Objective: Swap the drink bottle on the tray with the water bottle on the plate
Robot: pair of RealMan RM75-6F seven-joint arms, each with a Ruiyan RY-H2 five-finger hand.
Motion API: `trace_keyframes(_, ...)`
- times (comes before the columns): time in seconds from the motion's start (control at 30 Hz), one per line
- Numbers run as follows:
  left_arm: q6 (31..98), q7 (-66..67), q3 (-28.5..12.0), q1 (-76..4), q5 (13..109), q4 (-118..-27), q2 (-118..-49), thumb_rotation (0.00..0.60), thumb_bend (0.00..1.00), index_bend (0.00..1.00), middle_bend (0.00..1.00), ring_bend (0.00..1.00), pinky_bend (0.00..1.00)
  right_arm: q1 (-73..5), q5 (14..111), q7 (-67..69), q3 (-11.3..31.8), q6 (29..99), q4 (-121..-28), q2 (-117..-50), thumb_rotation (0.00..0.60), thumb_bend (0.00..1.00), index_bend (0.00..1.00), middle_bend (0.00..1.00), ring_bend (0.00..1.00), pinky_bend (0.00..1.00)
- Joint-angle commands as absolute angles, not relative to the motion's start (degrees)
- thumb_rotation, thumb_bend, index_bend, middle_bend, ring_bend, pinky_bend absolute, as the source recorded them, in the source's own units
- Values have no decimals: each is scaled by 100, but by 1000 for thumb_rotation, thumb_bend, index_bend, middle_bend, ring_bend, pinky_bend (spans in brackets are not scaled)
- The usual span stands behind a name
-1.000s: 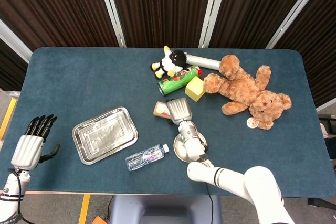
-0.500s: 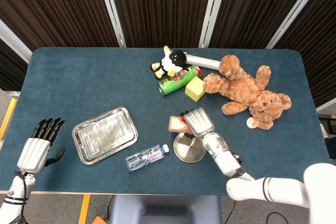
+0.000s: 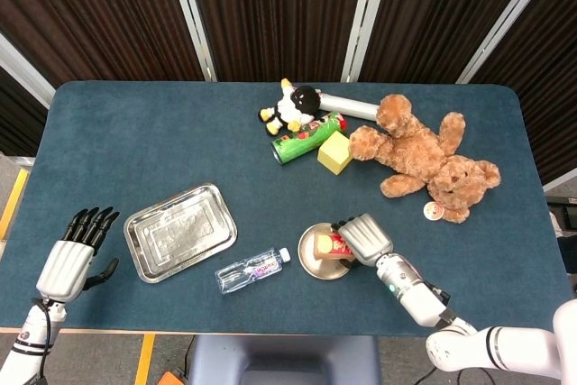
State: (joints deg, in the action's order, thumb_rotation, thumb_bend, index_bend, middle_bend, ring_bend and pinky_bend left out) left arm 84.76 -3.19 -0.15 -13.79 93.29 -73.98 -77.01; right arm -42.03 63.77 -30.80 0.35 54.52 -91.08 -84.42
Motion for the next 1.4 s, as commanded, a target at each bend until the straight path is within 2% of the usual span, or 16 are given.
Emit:
trace_keyframes(0.03,8471,-327,-7,-1383,9342,-7399,-7700,600,357,0,41,0,73,-4210,6473,-2929,27,5328,-9048,-8496,600,370,329,560,472,601)
trace_keyframes(0.2,8493,-343,-5,-1373,9350,-7417,-7680,600,356,0,42,0,73,-4252,6504,-2757,69,5147,-9148,-8420,600,327,49,343,237,368)
trace_keyframes(0.27,8508,-356,-9,-1368,9350,-7419,-7673,600,356,0,41,0,74,-4239,6526,-2746,69,5156,-9221,-8351,600,307,7,304,197,337)
trace_keyframes(0.47,8525,-358,-8,-1362,9361,-7433,-7662,600,356,0,41,0,73,-4180,6570,-2574,78,5148,-9532,-8072,600,260,0,237,137,284)
trace_keyframes(0.57,8600,-345,3,-1342,9414,-7471,-7647,600,356,0,41,0,73,-4017,6823,-2342,46,5377,-9858,-7785,600,250,0,202,104,238)
trace_keyframes(0.63,8656,-357,32,-1332,9487,-7505,-7641,600,356,0,41,0,73,-3796,7126,-2233,-48,5740,-10083,-7580,600,248,0,155,52,174)
trace_keyframes(0.73,8724,-290,135,-1338,9703,-7542,-7694,600,357,0,42,0,73,-3273,7904,-2222,-428,6566,-10227,-7310,600,248,0,76,2,65)
trace_keyframes(0.8,8714,-418,277,-1383,9939,-7597,-7768,600,355,0,46,0,75,-2808,8404,-2087,-684,7266,-10121,-7268,600,248,0,34,0,11)
trace_keyframes(0.87,8663,-555,408,-1475,10194,-7654,-7830,600,354,0,47,0,79,-2438,8734,-1890,-875,7765,-9924,-7300,600,247,0,16,0,0)
trace_keyframes(0.97,8446,-700,600,-1721,10610,-7892,-7911,600,353,0,43,0,83,-1919,9041,-1569,-1088,8350,-9408,-7397,600,247,0,10,0,0)
trace_keyframes(1.07,8085,-353,607,-1978,10802,-8156,-8014,600,351,0,42,0,85,-1598,9009,-1022,-1102,8628,-9081,-7390,600,246,0,9,0,0)
trace_keyframes(1.23,7333,162,488,-2390,10774,-8694,-8317,600,348,0,41,0,88,-1474,9071,-620,-930,8806,-9082,-7137,600,245,0,0,0,0)
trace_keyframes(1.4,6653,748,240,-2629,10319,-8856,-8826,600,336,0,15,0,92,-1428,9121,-447,-900,8645,-9219,-6936,600,245,0,0,0,0)
